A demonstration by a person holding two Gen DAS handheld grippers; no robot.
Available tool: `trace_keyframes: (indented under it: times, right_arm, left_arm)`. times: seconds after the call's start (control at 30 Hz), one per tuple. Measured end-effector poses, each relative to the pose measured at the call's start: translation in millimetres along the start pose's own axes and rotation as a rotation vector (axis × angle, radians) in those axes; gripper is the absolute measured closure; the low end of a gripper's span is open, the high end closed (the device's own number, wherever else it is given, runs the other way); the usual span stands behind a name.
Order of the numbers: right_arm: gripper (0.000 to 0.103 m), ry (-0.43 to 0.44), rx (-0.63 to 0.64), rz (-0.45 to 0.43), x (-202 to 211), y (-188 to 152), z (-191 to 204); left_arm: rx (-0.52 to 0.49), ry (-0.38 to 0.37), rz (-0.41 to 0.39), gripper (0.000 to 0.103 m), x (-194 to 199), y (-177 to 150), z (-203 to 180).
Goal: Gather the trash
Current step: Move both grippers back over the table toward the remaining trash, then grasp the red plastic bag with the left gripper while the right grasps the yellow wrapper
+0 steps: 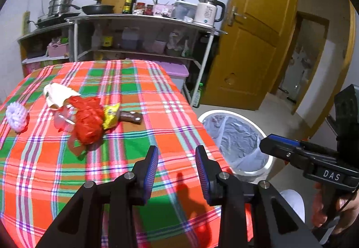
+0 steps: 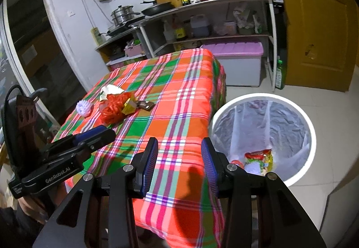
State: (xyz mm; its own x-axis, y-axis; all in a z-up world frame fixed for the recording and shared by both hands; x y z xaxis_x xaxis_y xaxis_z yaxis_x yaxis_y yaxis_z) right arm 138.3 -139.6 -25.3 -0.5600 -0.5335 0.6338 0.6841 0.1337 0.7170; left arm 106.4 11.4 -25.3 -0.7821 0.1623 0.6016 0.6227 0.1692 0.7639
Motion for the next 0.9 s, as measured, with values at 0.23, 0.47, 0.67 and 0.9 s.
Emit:
trace_keyframes:
  times: [0.23, 0.47, 0.67, 0.9]
  right_arm:
    - [0.062, 0.023, 0.021, 0.015, -13, 4, 13]
    - [0.062, 0.044, 0.037, 0.014, -20, 8, 21]
    - [0.062, 0.053, 0.041, 0.018, -28, 12, 25]
    - [0.062, 0.06, 0.045, 0.037, -43, 15, 26]
  left_arm:
    - [0.047, 0.047, -0.012, 0.069, 5, 0, 29]
    - [0.077, 0.097, -0.029, 0.068, 11, 3, 52]
    - [0.103, 0.137, -0.038, 0.064, 11, 7, 71]
    - [0.13, 0.179, -0.031, 0.064, -1, 13, 94]
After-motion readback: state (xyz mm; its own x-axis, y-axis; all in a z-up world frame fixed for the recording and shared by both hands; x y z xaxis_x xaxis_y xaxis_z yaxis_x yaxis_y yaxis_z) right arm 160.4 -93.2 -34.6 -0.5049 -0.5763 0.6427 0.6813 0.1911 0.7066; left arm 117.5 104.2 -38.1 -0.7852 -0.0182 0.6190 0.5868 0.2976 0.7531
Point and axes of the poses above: each gripper's, at about its wrist camera, not at the fingertips, and x roughly against the way its jaws point, z to its left, y to its top, the point moved 3 cm from there along -x, roughly the way its jaws point, and after that the axes turned 1 degree about x, right-handed, at the moved point
